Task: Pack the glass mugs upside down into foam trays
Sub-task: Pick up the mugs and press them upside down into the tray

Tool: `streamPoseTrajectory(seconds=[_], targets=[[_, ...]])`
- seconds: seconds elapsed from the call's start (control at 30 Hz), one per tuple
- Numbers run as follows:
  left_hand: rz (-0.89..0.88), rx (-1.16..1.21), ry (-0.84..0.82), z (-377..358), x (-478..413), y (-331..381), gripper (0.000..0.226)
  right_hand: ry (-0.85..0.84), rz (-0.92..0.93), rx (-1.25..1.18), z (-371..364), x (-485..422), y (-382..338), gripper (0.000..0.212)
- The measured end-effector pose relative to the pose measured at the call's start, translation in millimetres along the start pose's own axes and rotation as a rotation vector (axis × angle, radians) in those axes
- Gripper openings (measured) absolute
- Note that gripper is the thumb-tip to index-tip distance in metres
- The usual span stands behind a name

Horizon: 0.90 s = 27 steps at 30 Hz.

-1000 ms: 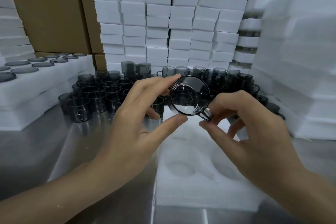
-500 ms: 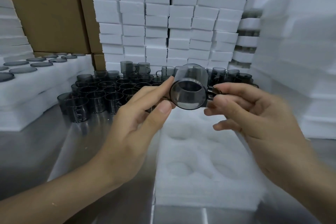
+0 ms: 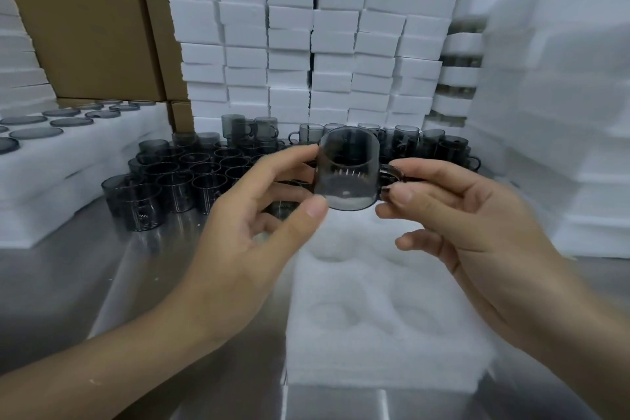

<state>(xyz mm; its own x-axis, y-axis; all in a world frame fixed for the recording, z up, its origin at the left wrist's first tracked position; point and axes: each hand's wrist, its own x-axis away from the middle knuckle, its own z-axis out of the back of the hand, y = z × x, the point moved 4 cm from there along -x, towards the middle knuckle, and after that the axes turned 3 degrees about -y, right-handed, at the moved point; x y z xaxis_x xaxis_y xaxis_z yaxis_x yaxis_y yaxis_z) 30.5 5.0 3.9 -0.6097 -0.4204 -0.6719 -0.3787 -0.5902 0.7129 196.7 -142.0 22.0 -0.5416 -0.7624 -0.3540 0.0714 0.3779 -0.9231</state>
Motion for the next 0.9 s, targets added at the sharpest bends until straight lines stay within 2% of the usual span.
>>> streamPoseTrajectory(seconds=[0.13, 0.27, 0.33, 0.4, 0.53, 0.63, 0.73, 0.9], targets=[[-0.003, -0.105, 0.001, -1.8, -1.2, -5.5, 0.077, -0.042, 0.156, 0.143, -4.3, 3.1, -3.3, 0.033], [-0.043, -0.137, -0.014, 0.6, -3.4, -5.9, 0.063, -0.088, 0.339, 0.454, -6.5, 9.7, -2.4, 0.036], [-0.053, -0.157, -0.025, 1.3, -4.3, -5.5, 0.059, -0.077, 0.397, 0.675, -5.8, 12.0, -1.0, 0.049], [-0.055, -0.149, -0.048, -0.5, -4.7, -5.1, 0.059, -0.082, 0.406, 0.787, -6.3, 12.4, -0.2, 0.061], [-0.023, -0.092, -0.126, -6.1, -3.9, -7.3, 0.066, -0.105, 0.421, 0.824, -7.3, 10.2, -0.2, 0.056], [-0.033, -0.192, -0.124, -4.2, -3.1, -8.1, 0.072, -0.111, 0.437, 0.84, -6.7, 10.2, -0.3, 0.053], [-0.057, -0.308, -0.114, -2.4, -1.4, -6.6, 0.078, -0.097, 0.5, 0.961, -7.2, 11.7, 0.0, 0.052], [-0.101, -0.4, -0.13, -3.5, -1.2, -2.7, 0.066, -0.109, 0.63, 1.121, -10.0, 16.0, -1.0, 0.06]])
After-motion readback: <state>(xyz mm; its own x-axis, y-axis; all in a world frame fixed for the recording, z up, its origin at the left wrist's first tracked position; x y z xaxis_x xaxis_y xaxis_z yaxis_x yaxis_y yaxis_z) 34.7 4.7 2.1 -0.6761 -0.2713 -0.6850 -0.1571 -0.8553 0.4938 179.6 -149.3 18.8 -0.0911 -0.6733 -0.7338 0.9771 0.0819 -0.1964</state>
